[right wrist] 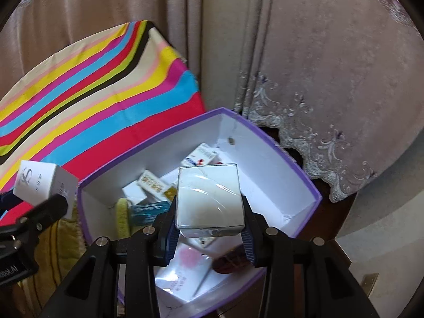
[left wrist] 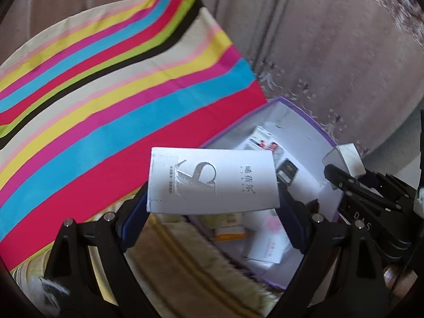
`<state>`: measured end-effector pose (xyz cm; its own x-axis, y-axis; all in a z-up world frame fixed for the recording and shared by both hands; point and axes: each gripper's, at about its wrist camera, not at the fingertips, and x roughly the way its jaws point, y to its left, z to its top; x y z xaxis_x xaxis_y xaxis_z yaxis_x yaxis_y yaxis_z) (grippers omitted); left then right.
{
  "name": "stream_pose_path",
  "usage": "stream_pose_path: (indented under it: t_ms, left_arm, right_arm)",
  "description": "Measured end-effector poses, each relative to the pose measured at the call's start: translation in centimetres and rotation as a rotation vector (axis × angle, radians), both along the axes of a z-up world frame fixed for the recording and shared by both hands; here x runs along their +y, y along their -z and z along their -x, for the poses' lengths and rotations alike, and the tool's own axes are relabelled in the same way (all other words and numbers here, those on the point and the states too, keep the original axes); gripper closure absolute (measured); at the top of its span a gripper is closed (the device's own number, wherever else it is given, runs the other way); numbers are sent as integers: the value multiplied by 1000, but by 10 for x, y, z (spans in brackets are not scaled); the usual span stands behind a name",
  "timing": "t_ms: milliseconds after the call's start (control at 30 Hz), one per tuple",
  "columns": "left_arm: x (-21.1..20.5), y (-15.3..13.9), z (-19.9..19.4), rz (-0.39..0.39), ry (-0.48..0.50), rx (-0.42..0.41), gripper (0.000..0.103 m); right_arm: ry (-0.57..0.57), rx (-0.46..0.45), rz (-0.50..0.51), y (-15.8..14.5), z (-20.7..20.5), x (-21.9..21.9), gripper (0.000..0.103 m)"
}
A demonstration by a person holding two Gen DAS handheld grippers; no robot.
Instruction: Organize objects
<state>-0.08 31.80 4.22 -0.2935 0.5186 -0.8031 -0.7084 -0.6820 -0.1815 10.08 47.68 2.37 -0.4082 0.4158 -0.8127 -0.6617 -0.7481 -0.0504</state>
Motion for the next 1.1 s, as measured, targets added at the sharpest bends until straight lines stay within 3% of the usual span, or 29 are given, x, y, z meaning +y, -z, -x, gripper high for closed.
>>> stream_pose_path:
  t_ms: [200,267,400,600,767,1100]
  left_arm:
    - [26,6,-8,2,69,-38,12]
    - [33,9,-7,-12,89,-81,10]
    - [38,12,-11,16,109,-84,3]
    - [17,11,-27,13,125,-154,1]
    - [-1,16,-42,55,128,-143,1]
    - [-7,17,-37,40,98,-147,1]
  right_arm:
    - [56,-10,10,7,-16,20,61]
    - [70,-7,15,9,-20,26,61]
    - [88,-7,29,9,-27,32,56]
    - [96,-9,44,6,-42,25,49]
    - [95,-16,62,8,-55,4,46]
    - [92,-34,76,15,-54,-7,46]
